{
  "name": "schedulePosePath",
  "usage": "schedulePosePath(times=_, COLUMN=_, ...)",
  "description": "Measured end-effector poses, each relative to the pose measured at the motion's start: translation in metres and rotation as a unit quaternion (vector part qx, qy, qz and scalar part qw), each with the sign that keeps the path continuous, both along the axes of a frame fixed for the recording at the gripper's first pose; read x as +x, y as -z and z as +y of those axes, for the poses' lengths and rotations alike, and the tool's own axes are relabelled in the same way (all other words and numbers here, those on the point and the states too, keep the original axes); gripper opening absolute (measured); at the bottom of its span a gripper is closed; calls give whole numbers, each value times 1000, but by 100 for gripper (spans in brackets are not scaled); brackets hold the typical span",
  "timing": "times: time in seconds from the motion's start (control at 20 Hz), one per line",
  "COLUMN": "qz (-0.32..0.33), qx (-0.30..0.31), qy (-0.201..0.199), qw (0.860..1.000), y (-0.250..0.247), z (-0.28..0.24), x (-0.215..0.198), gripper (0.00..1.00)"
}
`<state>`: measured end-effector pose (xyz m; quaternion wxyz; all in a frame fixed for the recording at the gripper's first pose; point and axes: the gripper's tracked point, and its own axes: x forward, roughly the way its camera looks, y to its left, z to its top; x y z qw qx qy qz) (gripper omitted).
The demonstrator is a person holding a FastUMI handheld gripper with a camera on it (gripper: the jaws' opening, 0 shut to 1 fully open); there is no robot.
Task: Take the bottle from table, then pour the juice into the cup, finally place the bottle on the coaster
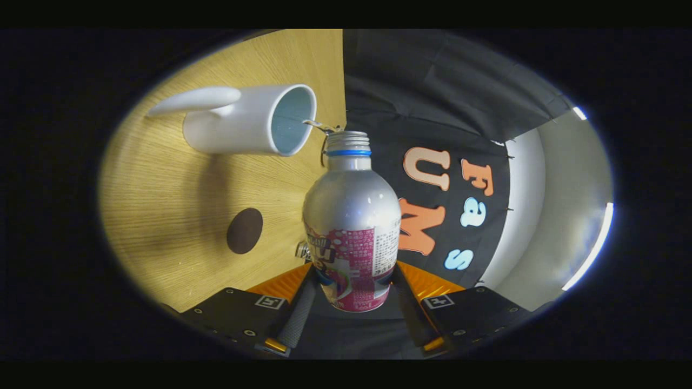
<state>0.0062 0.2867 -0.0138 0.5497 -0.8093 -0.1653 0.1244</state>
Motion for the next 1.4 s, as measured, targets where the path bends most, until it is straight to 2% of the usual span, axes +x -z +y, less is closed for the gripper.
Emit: schedulePosePath(times=1.4, qz=-9, qx=-59, qy=-4, qw=998, y=-7, z=11, x=-8, gripper=77)
